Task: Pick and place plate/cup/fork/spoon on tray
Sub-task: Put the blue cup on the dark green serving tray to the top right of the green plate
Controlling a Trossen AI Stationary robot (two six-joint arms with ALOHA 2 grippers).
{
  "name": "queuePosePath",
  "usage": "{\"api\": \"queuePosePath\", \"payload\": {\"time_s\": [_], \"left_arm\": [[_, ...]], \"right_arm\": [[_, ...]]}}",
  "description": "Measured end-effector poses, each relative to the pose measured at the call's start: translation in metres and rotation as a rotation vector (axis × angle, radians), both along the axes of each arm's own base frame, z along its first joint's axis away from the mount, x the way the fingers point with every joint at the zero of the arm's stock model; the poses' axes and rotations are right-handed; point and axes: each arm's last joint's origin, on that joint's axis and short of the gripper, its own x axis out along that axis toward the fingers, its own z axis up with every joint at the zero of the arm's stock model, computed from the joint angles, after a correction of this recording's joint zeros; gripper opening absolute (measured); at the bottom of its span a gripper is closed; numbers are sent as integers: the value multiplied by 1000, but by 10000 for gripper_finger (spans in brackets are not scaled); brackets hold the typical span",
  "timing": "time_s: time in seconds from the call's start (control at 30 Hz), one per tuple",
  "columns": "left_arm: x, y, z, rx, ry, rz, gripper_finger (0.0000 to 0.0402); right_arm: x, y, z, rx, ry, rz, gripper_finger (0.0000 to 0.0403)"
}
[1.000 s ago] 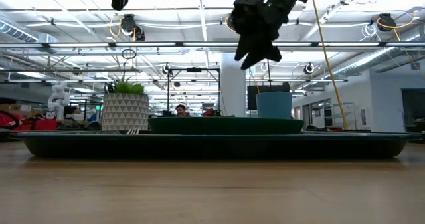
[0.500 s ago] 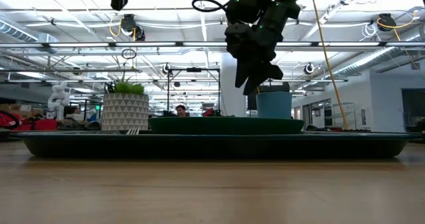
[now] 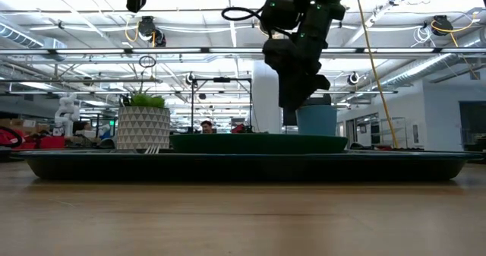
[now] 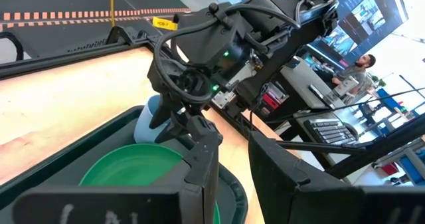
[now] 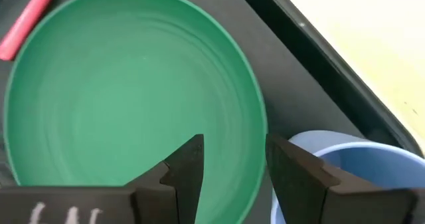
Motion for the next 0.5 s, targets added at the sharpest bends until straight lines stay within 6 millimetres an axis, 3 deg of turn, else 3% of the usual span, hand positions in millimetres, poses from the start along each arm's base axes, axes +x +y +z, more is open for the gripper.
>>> {"api": "queuePosePath", "payload": {"time_s": [0.5], "left_arm": [[0, 1, 0, -4, 0, 4, 85]], "right_arm": [[-5, -2, -1, 11, 43, -6, 155]]}}
